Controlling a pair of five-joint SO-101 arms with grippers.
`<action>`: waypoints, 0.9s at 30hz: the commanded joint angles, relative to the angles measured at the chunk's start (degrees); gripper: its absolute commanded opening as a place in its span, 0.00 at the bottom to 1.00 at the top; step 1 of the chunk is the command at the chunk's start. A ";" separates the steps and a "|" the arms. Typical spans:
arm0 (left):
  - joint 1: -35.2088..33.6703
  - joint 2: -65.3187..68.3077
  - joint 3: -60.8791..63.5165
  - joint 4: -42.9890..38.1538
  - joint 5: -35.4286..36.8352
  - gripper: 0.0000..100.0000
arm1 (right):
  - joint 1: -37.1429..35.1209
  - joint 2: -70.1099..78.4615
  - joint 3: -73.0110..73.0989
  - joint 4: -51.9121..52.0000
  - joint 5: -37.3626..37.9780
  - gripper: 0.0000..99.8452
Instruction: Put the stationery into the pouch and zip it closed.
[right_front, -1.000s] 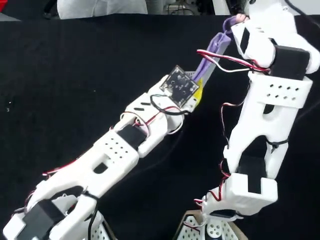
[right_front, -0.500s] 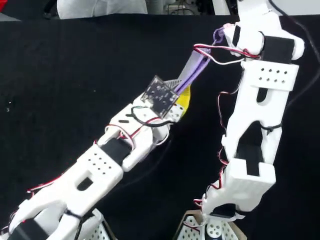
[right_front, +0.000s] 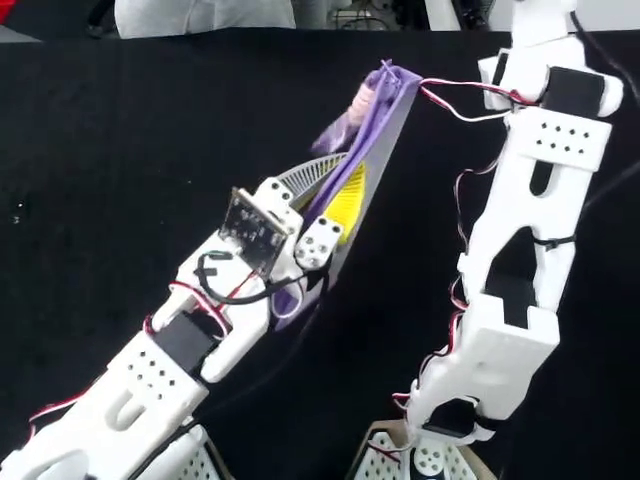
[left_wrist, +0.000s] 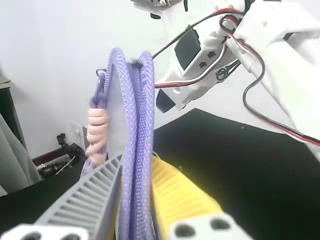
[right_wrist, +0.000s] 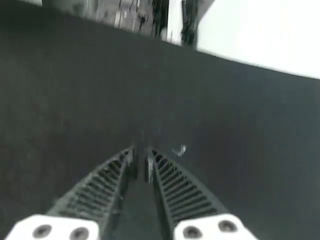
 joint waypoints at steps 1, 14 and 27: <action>-0.57 -2.90 0.04 -0.44 0.62 0.03 | 0.70 -4.18 -2.07 -0.88 -3.87 0.02; 0.04 -2.81 2.07 0.88 -9.32 0.03 | 2.37 -11.56 -11.47 12.84 -18.90 0.19; -0.13 0.97 -7.78 36.22 -46.33 0.03 | 6.77 -11.30 -5.32 16.35 -14.77 0.19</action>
